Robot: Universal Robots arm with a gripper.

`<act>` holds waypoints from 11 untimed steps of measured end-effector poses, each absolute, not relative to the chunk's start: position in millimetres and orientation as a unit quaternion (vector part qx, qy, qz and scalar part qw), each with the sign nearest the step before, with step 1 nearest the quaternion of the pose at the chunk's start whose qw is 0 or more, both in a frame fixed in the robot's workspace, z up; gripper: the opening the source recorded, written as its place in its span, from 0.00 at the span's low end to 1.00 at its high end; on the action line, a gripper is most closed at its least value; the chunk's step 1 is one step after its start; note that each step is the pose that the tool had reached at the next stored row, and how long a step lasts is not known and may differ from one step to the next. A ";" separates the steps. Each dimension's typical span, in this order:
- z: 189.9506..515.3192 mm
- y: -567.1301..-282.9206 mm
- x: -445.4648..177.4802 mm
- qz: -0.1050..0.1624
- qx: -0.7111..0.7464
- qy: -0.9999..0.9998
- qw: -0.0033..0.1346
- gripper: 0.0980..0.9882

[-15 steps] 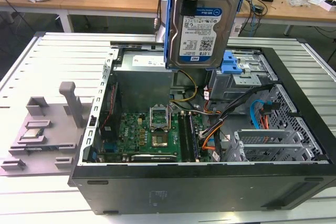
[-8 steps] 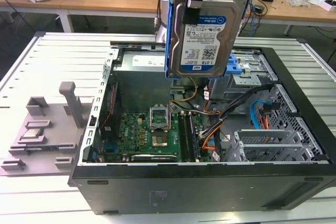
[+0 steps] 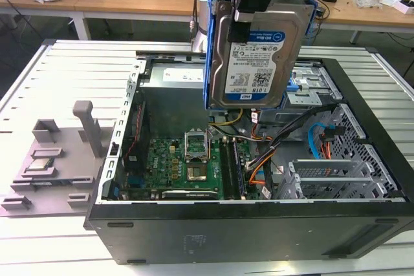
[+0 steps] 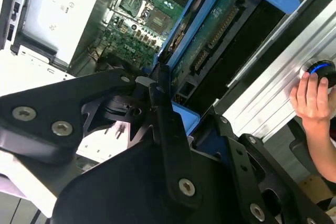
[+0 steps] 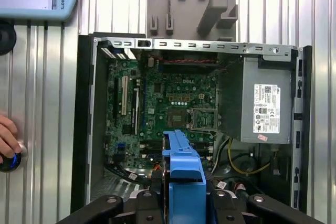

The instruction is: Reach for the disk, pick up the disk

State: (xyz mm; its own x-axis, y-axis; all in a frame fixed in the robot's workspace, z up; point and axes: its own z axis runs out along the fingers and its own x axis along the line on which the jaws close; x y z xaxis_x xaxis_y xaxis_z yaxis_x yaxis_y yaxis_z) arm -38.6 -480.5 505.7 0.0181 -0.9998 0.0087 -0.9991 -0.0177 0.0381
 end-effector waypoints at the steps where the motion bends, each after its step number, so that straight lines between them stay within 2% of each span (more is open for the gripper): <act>1: 505.7 -482.6 -38.6 -0.010 0.713 -0.701 0.017 0.30; 11: 505.7 -513.4 -38.6 -0.010 0.713 -0.701 0.017 0.30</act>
State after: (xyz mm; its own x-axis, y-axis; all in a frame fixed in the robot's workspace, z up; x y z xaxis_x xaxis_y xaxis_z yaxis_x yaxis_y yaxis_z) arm -38.6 -513.4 505.7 0.0181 -0.9998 0.0088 -0.9991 -0.0178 0.0382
